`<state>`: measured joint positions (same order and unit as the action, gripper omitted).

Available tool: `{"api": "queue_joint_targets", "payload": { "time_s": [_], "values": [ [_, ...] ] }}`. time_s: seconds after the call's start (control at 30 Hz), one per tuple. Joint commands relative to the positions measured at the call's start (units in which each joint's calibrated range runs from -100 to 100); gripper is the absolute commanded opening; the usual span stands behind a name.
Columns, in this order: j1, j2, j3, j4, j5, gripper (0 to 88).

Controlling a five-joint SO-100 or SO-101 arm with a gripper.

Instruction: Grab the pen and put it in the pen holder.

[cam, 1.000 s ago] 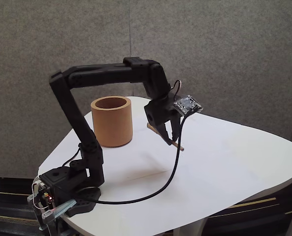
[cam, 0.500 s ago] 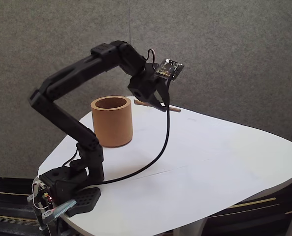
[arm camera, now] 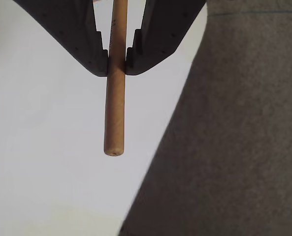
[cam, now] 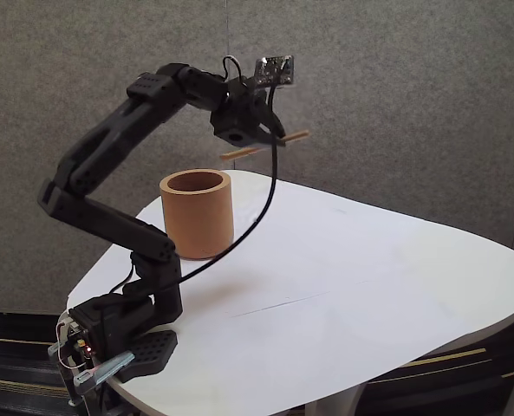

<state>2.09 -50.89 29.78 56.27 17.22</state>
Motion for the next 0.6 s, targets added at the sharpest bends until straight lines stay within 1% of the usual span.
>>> {"api": "queue_joint_targets", "payload": {
  "time_s": [0.0,0.37,0.57],
  "values": [
    [-3.3,-1.5,-3.2,-4.7,2.9,0.8],
    [-14.0,-1.5,-1.8,-14.7,12.3,0.8],
    [-18.7,-1.5,4.1,-22.4,17.5,0.8]
  ]
}}
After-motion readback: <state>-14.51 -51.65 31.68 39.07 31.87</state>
